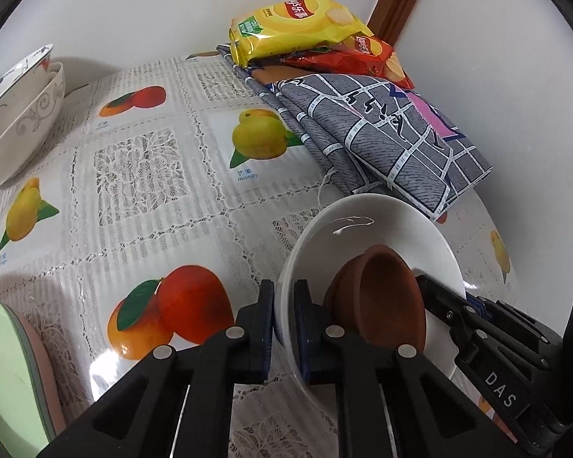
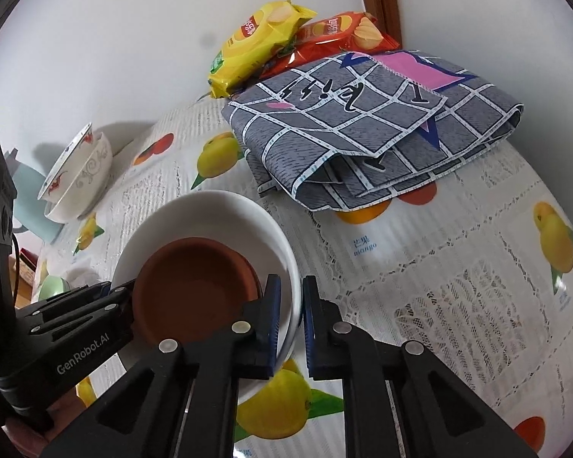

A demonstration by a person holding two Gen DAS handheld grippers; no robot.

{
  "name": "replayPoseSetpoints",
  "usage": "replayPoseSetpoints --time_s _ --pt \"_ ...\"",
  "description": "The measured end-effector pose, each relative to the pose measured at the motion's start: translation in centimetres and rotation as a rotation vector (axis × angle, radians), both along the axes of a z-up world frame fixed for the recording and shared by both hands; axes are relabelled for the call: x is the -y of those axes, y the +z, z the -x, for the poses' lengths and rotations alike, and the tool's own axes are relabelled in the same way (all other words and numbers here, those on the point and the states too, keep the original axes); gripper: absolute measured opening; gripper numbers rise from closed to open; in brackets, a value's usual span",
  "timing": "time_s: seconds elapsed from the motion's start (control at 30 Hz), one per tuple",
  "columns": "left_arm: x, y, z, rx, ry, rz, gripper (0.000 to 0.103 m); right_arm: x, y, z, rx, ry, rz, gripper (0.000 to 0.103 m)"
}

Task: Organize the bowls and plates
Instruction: 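Lift the white bowl with both grippers and carry it toward the green plate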

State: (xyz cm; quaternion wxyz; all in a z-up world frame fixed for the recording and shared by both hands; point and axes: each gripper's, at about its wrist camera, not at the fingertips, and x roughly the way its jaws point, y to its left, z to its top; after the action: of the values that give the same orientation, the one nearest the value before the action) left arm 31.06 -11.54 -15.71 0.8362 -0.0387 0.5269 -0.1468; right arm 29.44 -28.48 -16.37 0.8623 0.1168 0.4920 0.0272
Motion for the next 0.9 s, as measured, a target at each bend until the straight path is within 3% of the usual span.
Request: replayPoseSetpoints --time_s 0.37,0.47,0.67,0.9 --pt "-1.6 0.7 1.3 -0.005 0.012 -0.021 0.007 -1.2 1.2 1.2 0.019 -0.015 0.011 0.008" --pt "-2.1 0.6 1.6 -0.014 0.019 0.005 0.008 -1.8 1.0 1.2 0.009 -0.006 0.046 0.008" --pt "-1.4 0.5 1.7 -0.016 -0.005 -0.018 0.010 -1.6 0.3 0.8 -0.033 0.019 0.030 0.012" --pt "-1.3 -0.6 1.1 -0.060 -0.017 0.008 0.012 -1.4 -0.4 0.5 -0.043 0.029 0.011 0.013"
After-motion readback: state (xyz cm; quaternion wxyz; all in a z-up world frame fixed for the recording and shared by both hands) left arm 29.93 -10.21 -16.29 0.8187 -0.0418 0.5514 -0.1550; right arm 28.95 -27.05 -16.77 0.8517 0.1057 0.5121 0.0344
